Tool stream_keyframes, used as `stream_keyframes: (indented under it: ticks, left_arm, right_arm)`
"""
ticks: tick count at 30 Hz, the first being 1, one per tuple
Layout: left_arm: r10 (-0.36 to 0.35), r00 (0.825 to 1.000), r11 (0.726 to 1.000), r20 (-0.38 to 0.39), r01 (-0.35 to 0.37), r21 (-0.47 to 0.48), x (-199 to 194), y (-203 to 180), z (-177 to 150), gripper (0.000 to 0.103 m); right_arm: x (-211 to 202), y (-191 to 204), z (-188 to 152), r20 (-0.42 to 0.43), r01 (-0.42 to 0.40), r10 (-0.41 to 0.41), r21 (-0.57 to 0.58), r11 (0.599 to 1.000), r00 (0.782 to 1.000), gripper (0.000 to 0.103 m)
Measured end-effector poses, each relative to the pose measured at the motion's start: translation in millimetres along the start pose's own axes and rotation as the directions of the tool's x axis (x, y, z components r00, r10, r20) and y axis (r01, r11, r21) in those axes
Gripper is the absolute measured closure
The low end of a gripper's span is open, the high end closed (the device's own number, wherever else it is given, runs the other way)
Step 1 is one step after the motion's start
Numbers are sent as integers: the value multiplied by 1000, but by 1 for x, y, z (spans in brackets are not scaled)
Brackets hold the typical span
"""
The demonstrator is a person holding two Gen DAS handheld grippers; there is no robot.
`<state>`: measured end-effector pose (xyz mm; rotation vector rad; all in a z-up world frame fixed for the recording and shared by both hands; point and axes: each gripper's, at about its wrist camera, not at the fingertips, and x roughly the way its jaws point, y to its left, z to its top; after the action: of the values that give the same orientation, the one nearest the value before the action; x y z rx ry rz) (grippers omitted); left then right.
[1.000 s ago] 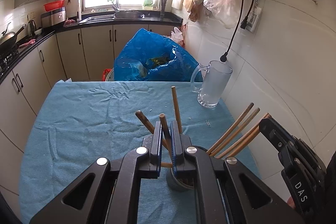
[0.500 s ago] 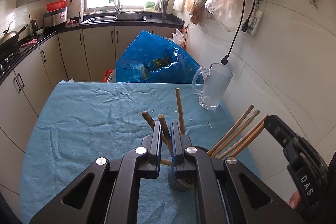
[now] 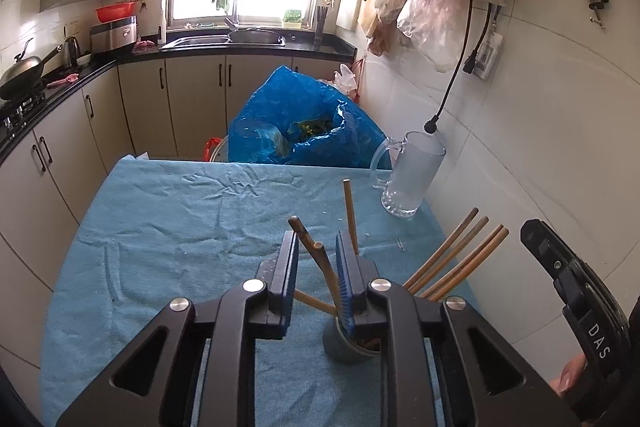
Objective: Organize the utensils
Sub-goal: 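Open the left tool to release the chopstick into the cup, then move the left tool over one loose chopstick while the right tool approaches the other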
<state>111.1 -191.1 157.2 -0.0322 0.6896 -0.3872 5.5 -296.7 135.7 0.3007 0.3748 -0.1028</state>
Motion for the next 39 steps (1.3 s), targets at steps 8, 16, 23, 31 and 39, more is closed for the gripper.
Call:
stream_keyframes:
  ticks: [8, 16, 23, 31, 39]
  left_arm:
    - [1, 999, 1000, 38, -1, -6, -22, 4, -2, 51]
    - [20, 995, 999, 101, -17, -31, -60, 22, -12, 23]
    - [40, 995, 997, 89, -34, -71, -86, 58, -38, 23]
    - [83, 996, 988, 26, -79, -130, -95, 105, -76, 23]
    - [113, 992, 972, -64, -124, -200, -96, 154, -118, 23]
  right_arm:
    - [-19, -4, 3, 35, 11, -12, 22, 1000, 999, 43]
    - [-40, -12, 0, 41, 31, -33, 56, 998, 999, 24]
    - [-54, -6, -16, 10, 37, -37, 42, 998, 999, 21]
    - [-56, 11, -38, -41, 16, -16, 19, 1000, 999, 20]
    - [-49, 46, -73, -134, -45, 37, -51, 998, 990, 20]
